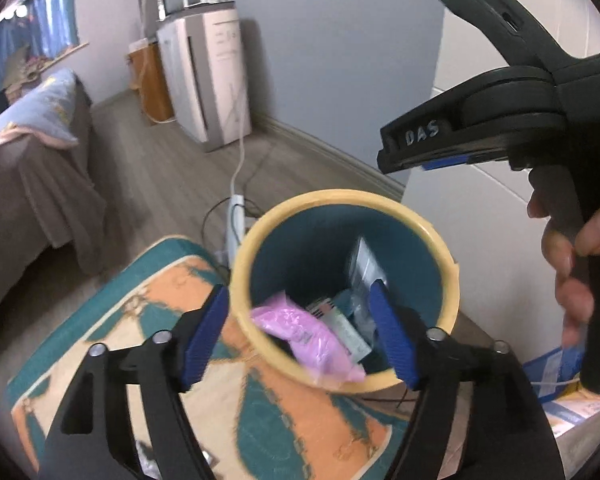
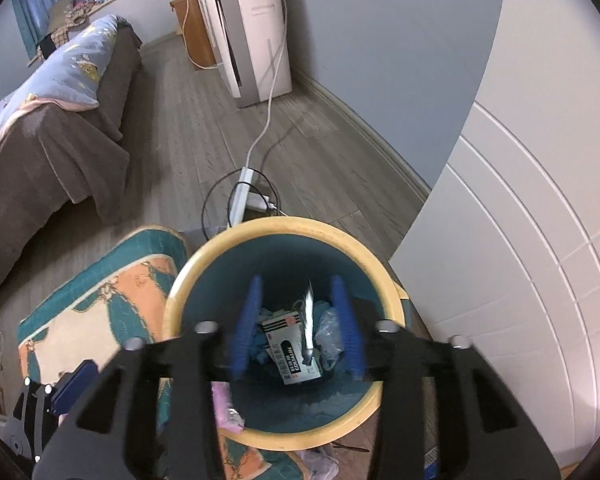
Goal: Collect trash
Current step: 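Carry wrapper and blister pack over the bin and open both tools, then move both open tools back over the cushion toward the remaining trash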
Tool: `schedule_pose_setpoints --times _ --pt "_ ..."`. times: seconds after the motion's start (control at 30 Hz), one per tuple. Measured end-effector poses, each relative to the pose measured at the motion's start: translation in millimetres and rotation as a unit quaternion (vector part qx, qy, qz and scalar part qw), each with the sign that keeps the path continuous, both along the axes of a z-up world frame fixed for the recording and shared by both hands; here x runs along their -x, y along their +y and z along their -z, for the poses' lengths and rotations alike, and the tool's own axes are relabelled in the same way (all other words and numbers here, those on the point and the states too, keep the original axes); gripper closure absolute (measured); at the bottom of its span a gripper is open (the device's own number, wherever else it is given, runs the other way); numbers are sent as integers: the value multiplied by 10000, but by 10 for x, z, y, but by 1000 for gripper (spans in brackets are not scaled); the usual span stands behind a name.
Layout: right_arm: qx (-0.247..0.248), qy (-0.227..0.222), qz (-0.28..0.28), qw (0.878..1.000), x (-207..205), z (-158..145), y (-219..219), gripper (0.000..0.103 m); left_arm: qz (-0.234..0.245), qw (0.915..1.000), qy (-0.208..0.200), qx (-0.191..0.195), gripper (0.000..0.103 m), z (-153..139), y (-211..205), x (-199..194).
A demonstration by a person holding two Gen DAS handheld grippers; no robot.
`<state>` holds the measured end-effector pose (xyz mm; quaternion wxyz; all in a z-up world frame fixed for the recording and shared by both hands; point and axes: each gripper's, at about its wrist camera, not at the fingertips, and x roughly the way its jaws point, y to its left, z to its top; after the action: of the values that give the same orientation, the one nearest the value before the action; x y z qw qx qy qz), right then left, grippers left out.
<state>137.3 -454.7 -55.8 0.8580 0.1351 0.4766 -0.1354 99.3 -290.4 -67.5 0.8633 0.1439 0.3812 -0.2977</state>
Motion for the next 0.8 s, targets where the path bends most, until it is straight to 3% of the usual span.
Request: schedule_pose_setpoints --times 0.07,0.13,0.3,0.5,0.8 --pt "-49 -29 -38 10000 14 -54 44 48 -161 9998 -6 64 24 -81 166 16" --pt "-187 -62 -97 9998 19 -82 90 28 -283 9995 -25 98 21 -154 310 35" --pt "-442 -366 -210 9981 77 -275 243 5 -688 9974 -212 76 14 -413 795 130" --pt "-256 -350 -594 9973 179 -393 585 6 -1268 9914 -316 98 10 -660 1401 252" --pt "-388 -343 -826 9952 409 -476 1010 6 -2339 9718 -152 256 6 -753 2333 437"
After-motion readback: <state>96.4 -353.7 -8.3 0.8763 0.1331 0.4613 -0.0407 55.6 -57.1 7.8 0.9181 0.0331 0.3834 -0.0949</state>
